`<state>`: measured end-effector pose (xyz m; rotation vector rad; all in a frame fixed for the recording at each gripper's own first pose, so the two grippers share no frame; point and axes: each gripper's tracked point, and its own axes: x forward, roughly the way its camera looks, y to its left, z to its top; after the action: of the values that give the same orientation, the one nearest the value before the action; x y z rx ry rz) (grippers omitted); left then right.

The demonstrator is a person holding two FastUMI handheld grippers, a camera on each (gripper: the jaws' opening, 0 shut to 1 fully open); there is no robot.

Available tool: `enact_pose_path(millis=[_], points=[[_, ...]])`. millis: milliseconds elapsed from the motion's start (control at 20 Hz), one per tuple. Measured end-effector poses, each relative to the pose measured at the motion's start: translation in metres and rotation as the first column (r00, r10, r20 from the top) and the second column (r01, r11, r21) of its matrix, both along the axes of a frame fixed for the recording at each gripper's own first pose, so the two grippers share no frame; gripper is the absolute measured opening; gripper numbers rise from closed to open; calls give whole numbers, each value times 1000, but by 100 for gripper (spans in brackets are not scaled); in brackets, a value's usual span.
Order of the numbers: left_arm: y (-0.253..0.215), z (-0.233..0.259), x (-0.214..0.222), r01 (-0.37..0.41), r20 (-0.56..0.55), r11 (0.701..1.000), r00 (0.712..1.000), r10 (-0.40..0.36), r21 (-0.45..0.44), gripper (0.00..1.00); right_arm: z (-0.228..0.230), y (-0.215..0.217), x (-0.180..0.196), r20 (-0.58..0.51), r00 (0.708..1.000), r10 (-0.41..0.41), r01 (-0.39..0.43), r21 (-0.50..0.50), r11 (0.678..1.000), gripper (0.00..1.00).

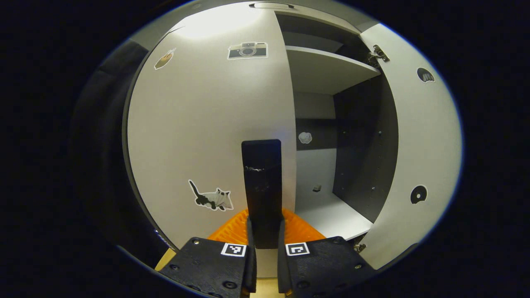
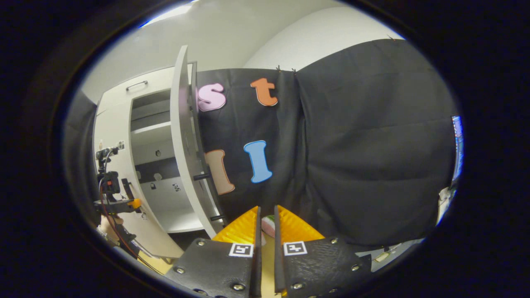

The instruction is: Open the right door of the double-door shoe cabinet with the right hand, and open the left door with the left hand.

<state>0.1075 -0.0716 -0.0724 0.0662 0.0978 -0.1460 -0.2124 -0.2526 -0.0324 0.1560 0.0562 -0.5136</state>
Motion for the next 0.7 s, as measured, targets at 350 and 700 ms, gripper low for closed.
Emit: enact_pose_path(millis=[350,700], points=[[3,-1,-3,50,-4,999,999,-50,-9,20,-1,4,23,-12,999,50,-50,-2,999,12],[8,-3,-7,71,-9,997,997,-71,-18,20,-2,19,66,-22,992,128,-128,-17,992,12]])
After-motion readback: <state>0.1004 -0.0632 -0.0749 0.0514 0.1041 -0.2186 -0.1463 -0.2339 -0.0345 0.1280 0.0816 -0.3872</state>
